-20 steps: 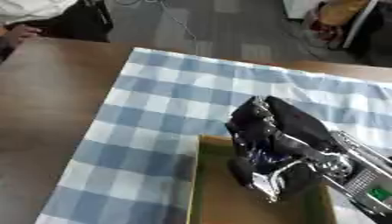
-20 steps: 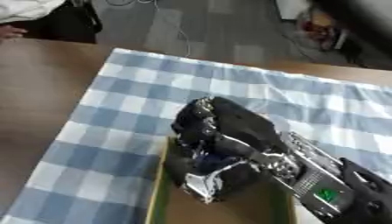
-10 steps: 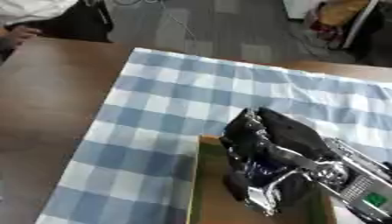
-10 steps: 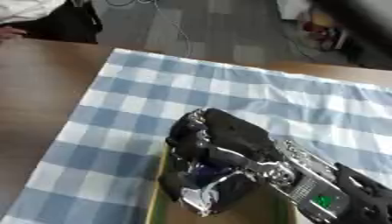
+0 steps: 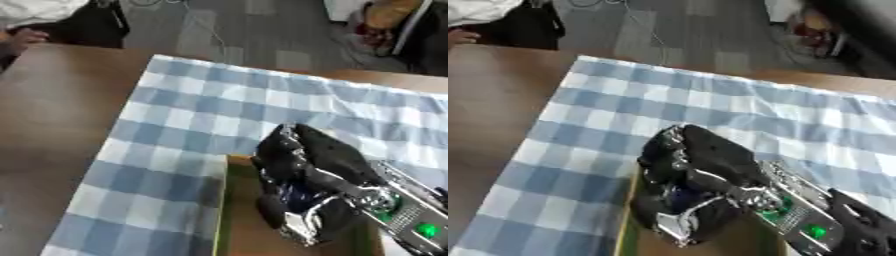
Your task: Pick up objects on the table and place them in the box.
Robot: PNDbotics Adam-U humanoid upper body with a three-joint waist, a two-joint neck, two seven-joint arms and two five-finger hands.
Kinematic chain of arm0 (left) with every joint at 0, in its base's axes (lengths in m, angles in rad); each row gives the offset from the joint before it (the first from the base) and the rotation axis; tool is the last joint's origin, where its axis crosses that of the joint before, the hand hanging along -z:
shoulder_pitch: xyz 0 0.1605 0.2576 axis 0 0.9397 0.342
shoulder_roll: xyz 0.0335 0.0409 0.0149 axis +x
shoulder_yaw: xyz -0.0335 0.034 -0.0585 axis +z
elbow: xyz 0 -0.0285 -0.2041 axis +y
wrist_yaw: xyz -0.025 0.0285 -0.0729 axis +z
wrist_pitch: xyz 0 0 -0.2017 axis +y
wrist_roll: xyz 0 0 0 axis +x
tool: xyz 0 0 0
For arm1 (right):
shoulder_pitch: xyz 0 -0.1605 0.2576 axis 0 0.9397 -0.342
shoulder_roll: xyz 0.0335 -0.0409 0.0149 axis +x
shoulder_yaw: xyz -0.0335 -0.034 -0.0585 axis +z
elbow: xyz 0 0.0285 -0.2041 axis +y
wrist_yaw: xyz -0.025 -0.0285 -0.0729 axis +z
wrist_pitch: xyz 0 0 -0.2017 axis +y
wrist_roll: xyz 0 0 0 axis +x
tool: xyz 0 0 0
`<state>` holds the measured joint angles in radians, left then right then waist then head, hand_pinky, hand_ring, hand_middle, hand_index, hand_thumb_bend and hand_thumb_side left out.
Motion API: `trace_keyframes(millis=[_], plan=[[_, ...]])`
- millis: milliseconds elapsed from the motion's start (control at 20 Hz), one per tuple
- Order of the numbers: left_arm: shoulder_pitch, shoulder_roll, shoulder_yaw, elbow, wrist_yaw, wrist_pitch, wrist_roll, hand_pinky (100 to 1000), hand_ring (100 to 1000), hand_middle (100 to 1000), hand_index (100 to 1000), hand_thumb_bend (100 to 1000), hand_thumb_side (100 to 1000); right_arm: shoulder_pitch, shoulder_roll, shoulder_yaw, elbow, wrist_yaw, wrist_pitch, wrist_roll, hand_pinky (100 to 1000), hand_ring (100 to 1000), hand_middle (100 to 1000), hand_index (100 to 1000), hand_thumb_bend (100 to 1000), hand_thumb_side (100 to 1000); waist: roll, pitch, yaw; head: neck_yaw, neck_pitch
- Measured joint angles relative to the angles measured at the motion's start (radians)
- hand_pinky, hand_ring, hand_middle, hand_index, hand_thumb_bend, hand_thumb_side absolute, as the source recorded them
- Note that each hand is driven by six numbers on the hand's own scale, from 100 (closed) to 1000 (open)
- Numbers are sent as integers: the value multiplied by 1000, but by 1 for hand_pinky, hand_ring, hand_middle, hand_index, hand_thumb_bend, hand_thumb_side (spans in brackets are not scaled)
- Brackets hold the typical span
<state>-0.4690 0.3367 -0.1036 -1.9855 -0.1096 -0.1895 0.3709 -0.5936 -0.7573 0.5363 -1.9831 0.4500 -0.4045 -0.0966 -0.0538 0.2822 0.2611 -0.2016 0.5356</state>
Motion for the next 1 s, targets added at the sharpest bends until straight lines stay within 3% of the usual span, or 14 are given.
trace_keyframes(millis=[50, 100, 150, 200, 250, 300, 350, 400, 550, 750, 1000], plan=[[0, 0, 0, 0, 0, 0, 0, 706, 737, 916, 1000, 276, 994, 3, 0, 0, 0, 21, -12, -16, 100, 258, 391, 497, 100, 1000, 0, 0, 0, 0, 0], [0, 0, 0, 0, 0, 0, 0, 706, 737, 916, 1000, 276, 994, 8, 0, 0, 0, 39, -21, -31, 100, 439, 533, 609, 100, 1000, 0, 0, 0, 0, 0], [0, 0, 0, 0, 0, 0, 0, 706, 737, 916, 1000, 276, 994, 10, -1, 1, 0, 57, -31, -42, 100, 428, 524, 602, 100, 1000, 0, 0, 0, 0, 0], [0, 0, 0, 0, 0, 0, 0, 706, 737, 916, 1000, 276, 994, 14, -1, 2, 0, 71, -38, -52, 100, 533, 621, 676, 100, 1000, 0, 1, 0, 0, 0], [0, 0, 0, 0, 0, 0, 0, 706, 737, 916, 1000, 276, 994, 17, -3, 4, 0, 82, -44, -61, 100, 546, 633, 685, 100, 1000, 0, 1, 0, 0, 0], [0, 0, 0, 0, 0, 0, 0, 706, 737, 916, 1000, 276, 994, 19, -6, 7, 1, 91, -51, -69, 294, 629, 719, 748, 100, 1000, 0, 2, 0, 0, 0], [0, 0, 0, 0, 0, 0, 0, 706, 737, 916, 1000, 276, 994, 22, -8, 8, 3, 98, -57, -75, 278, 623, 714, 744, 100, 1000, 0, 2, 0, 0, 0], [0, 0, 0, 0, 0, 0, 0, 706, 737, 915, 1000, 276, 994, 25, -9, 9, 7, 104, -62, -81, 354, 651, 737, 761, 100, 1000, 0, 2, 0, 0, 0], [0, 0, 0, 0, 0, 0, 0, 706, 737, 915, 1000, 276, 993, 41, -8, -10, 13, 118, -62, -109, 366, 640, 721, 743, 100, 1000, 0, 2, -1, 2, -2], [0, 0, 0, 0, 0, 0, 0, 706, 737, 917, 1000, 275, 994, 91, 25, -122, 8, 130, -30, -184, 376, 620, 677, 716, 100, 1000, 5, 2, -9, 30, -30], [1, 0, 1, 0, 0, 1, 1, 707, 738, 919, 1000, 274, 996, 110, 128, -285, 0, 156, -32, -332, 422, 627, 687, 702, 100, 1000, 11, 4, -19, 85, -127]])
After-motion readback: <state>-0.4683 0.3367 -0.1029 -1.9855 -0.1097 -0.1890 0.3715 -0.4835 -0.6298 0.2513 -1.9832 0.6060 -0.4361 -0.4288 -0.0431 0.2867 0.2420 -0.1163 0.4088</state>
